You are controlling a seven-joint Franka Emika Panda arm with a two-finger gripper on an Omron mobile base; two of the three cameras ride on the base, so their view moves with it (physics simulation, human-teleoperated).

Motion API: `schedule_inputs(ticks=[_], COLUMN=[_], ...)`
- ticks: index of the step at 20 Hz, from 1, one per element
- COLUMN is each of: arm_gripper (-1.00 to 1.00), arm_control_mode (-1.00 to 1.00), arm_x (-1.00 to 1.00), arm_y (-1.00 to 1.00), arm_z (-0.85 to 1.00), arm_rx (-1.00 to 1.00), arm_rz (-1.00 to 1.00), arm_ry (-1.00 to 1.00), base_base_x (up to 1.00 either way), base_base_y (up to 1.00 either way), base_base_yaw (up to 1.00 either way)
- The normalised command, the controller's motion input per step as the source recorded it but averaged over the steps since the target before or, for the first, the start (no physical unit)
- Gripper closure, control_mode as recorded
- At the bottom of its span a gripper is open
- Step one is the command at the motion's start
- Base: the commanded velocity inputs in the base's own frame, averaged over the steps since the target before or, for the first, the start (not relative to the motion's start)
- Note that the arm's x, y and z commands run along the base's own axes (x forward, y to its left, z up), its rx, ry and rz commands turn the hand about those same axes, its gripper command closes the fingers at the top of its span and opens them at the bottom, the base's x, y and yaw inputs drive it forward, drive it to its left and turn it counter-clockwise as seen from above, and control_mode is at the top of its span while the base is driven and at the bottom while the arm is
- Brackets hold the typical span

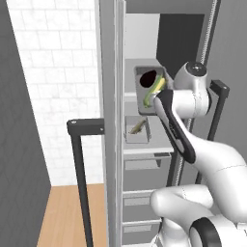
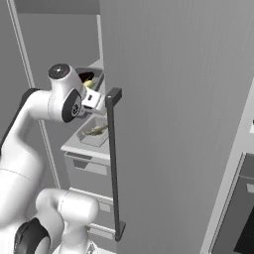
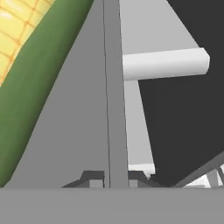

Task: Take the meat container that has the fish and place it on the second highest rack of the freezer. Then take the vegetable container that has the avocado and corn and place it on the highest rack of the freezer.

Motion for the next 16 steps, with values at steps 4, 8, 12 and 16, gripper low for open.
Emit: schedule_inputs(ticks=[4,8,12,16], arm_gripper=[1.0,1.0,1.0,1.0], arm_control_mode=[-1.0,-1.0,-1.0,-1.0], arm_x=[0.49,0.44,0.59,0.39], arm_y=[0.0,0.0,0.01,0.01], arm_z=[0.42,0.44,0.16,0.31], arm_rx=[0.0,0.0,0.0,0.0], arm_rz=[0.0,-0.02,-0.05,-0.07], arm_ry=[0.0,-0.01,-0.03,0.0], base_base_x=[0.0,0.0,0.0,0.0], base_base_y=[0.0,0.0,0.0,0.0], base_base_yaw=[0.0,0.0,0.0,0.0])
